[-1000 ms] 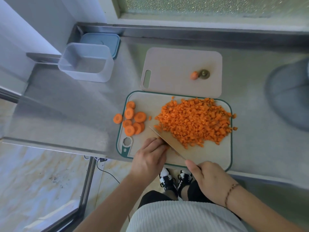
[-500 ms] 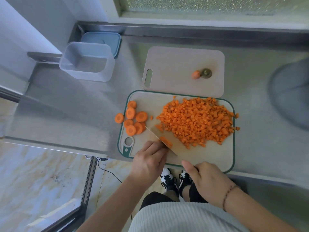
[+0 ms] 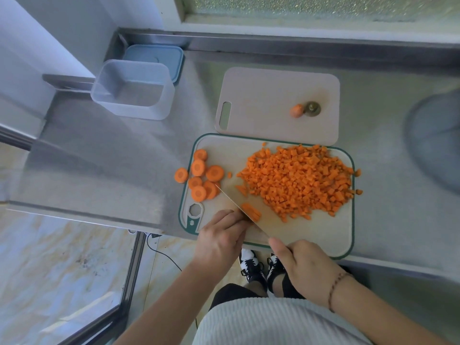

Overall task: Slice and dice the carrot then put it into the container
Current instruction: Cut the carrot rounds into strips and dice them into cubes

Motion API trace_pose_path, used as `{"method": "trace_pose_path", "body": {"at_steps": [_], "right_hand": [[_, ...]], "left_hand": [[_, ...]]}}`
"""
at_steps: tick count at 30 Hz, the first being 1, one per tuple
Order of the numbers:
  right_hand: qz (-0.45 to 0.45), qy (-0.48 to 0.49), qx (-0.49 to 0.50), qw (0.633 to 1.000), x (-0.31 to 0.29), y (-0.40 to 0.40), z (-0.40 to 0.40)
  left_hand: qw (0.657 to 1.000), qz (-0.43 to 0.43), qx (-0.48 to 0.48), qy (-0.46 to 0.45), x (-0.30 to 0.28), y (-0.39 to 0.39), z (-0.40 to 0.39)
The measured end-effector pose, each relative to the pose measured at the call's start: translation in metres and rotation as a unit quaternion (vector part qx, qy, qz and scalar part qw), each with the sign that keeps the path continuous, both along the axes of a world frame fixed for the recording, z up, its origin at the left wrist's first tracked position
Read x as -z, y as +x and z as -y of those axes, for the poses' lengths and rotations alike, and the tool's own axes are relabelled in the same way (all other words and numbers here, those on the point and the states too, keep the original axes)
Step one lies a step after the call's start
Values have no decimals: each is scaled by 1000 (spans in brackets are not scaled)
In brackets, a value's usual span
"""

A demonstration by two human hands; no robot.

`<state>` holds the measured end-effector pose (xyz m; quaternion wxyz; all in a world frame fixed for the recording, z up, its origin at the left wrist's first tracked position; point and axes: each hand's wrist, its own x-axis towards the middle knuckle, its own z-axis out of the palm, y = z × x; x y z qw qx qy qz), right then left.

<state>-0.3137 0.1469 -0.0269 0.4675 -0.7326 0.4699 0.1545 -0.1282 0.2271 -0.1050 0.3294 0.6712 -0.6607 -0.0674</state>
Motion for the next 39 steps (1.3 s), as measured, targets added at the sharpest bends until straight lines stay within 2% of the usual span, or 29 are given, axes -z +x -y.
{"method": "trace_pose_path", "body": {"at_steps": [6,10,15,18,22,24,30,36,39], "right_hand": [[16,30,40,999,-19,-23,-5],[0,40,30,999,-14,-26,-8],[9,-3,6,1000,-1,4,-4],[23,3,19,1000,-5,3,-4],[26,27,69,997,-22,-31,-6],[22,18,74,997,-25,-45,-5],[51,11,91,994,-23,-56,-4],[53,-1,129,990,-18,-62,-8],[38,7,128,991,-19,-67,-6]], "left_hand": [[1000,22,-1,17,2,3,-5],[1000,1,1,6,3,2,-8],[1000,-7,-4,3,6,1,-7],[1000,-7,20,12,3,5,-8],[998,13,67,14,-7,23,3],[998,23,54,3,-9,40,16],[988,137,71,18,-1,74,53],[983,162,84,14,-3,60,62],[984,132,117,31,-2,52,58]]}}
